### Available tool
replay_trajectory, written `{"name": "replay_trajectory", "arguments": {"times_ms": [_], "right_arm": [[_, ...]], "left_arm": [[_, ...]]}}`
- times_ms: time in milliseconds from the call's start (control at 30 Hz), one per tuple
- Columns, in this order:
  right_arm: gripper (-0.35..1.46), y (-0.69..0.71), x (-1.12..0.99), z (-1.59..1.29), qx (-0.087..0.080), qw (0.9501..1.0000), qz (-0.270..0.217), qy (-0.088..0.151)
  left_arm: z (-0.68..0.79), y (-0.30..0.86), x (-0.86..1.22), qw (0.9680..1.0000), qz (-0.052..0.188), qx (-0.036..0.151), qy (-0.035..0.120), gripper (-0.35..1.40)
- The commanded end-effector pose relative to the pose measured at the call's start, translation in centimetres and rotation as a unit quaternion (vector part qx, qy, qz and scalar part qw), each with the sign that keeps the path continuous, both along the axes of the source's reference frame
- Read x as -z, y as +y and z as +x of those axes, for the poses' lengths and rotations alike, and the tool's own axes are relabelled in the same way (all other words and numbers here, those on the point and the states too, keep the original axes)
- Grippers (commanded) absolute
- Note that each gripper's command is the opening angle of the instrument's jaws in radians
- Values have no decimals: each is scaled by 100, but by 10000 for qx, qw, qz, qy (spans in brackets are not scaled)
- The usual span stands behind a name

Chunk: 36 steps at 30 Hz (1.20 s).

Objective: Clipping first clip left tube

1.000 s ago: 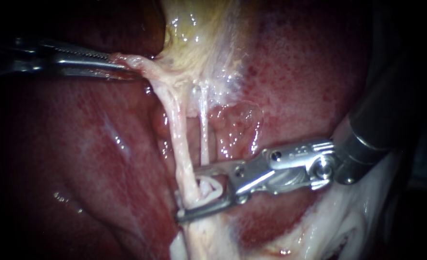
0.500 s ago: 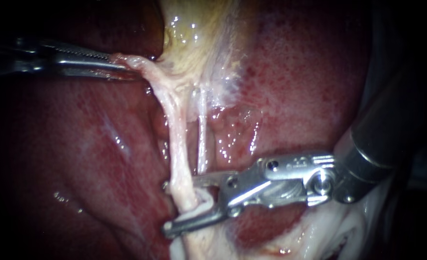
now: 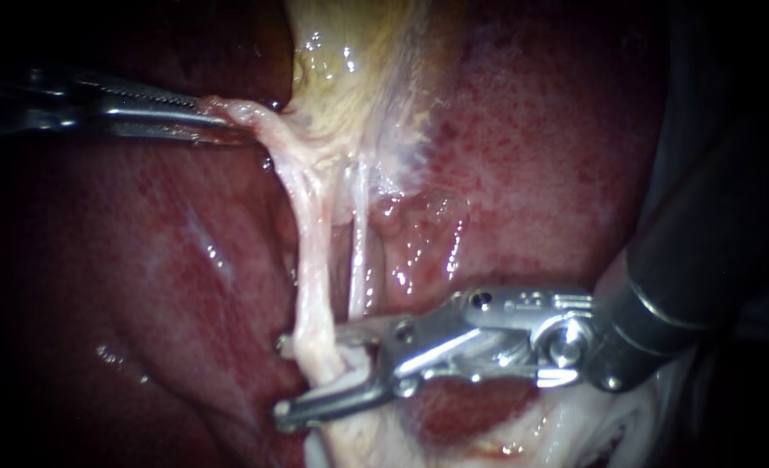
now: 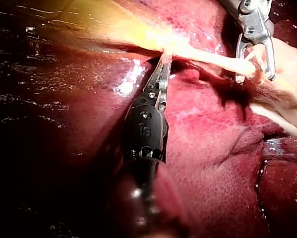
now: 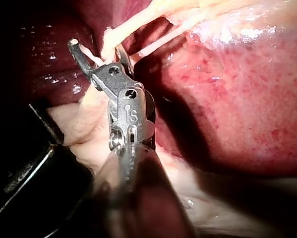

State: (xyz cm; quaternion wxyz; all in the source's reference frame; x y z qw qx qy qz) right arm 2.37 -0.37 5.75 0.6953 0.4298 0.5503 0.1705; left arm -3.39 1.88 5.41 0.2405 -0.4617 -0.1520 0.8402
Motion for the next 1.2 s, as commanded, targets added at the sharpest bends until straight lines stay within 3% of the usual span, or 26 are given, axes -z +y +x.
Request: {"name": "replay_trajectory", "arguments": {"times_ms": [33, 200, 467, 933, 1200], "right_arm": [[42, 0, 0, 0, 46, 10000, 32, 6], [39, 0, -3, 1, 175, 9996, 217, 101], [30, -1, -4, 0, 186, 9994, 260, 120], [-35, -2, -4, -8, 179, 9986, 499, 9], [-35, -1, -4, -11, 185, 9984, 528, 1]], "left_arm": [[0, 0, 0, 10000, 3, 2, 2, -35], [0, 0, 0, 10000, 3, 2, 2, -35], [0, 0, 0, 10000, 3, 2, 2, -35], [0, 0, 0, 10000, 3, 2, 2, -35], [0, 0, 0, 10000, 3, 2, 2, -35]]}}
